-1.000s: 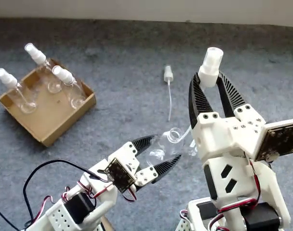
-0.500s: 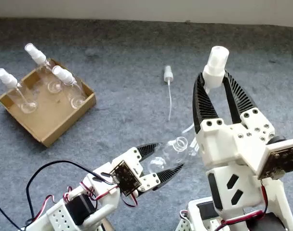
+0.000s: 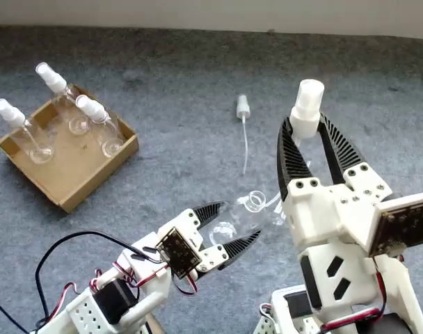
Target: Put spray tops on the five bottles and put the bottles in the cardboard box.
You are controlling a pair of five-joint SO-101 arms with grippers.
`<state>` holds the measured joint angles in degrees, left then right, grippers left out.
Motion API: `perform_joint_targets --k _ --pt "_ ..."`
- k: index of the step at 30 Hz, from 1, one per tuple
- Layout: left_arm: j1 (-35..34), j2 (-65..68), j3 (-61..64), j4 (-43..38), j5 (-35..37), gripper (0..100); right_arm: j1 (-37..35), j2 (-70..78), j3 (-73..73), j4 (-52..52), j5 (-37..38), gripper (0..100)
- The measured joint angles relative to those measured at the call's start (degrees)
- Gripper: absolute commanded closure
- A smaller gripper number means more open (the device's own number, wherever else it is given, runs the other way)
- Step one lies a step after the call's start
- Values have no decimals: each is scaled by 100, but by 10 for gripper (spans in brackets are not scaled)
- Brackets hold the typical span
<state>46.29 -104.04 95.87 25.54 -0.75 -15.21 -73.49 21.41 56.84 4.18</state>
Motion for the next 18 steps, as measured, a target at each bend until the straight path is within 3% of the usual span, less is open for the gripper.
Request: perform_joint_targets --k 7,18 --pt "9 0 0 0 0 937 0 -580 246 0 0 983" --pt "0 0 0 0 0 937 0 -615 1143 -1064 0 983"
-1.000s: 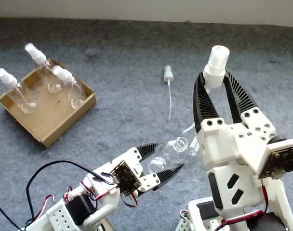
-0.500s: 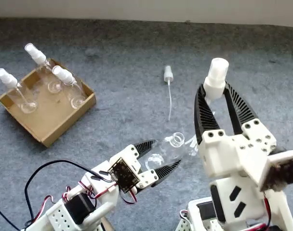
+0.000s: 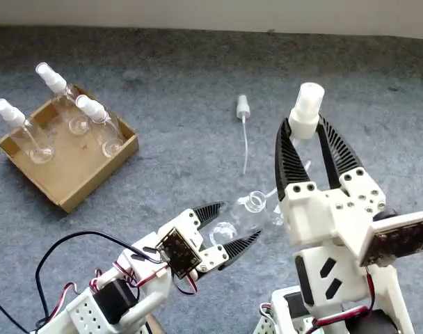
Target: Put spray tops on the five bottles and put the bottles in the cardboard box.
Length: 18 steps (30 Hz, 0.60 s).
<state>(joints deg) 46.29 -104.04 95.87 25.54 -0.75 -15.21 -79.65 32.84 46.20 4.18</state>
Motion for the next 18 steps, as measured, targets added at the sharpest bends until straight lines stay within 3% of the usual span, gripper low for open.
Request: perform_joint_targets --k 18 --pt "9 0 0 0 0 937 9 0 0 26 0 983"
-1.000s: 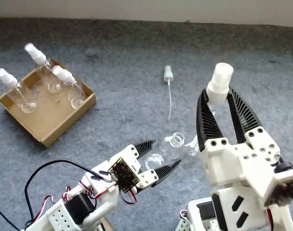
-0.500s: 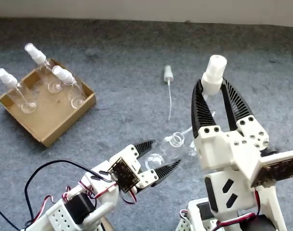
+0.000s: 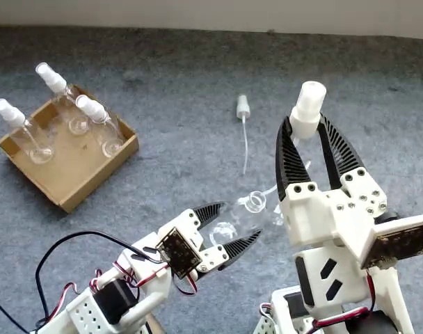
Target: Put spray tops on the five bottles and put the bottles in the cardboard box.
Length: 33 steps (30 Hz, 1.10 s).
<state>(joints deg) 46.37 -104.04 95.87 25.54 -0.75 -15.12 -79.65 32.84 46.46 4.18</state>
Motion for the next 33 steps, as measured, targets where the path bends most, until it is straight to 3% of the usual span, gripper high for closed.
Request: perform_joint_targets --k 18,25,33 --pt "0 0 0 35 0 937 0 -9 0 0 0 983" --pt "0 0 0 35 0 937 -782 -9 0 0 0 983" --pt "-44 0 0 35 0 937 -888 -9 0 0 0 983"
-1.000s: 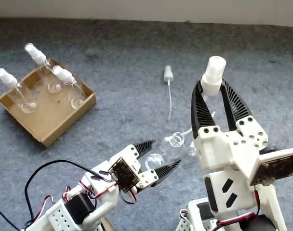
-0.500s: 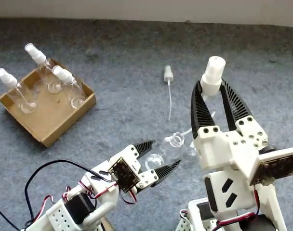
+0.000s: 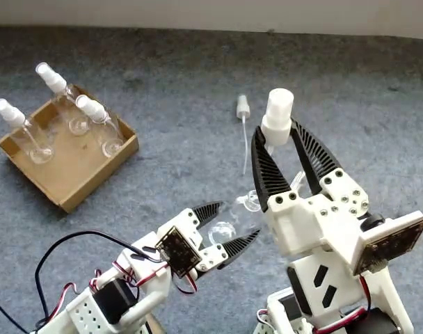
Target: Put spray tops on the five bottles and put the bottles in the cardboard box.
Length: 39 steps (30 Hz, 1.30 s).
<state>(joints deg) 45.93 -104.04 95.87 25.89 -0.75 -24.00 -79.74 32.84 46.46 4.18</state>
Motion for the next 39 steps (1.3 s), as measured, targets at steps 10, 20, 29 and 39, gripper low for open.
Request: perform_joint_targets --k 10,20,29,39 --pt "0 0 0 0 0 937 0 -387 422 281 0 983" --pt "9 0 0 0 0 937 0 -1618 1793 299 0 983" --pt "9 0 0 0 0 937 0 -2400 2787 369 0 981" --pt "-211 9 0 0 9 937 -9 -2505 2901 1152 0 981"
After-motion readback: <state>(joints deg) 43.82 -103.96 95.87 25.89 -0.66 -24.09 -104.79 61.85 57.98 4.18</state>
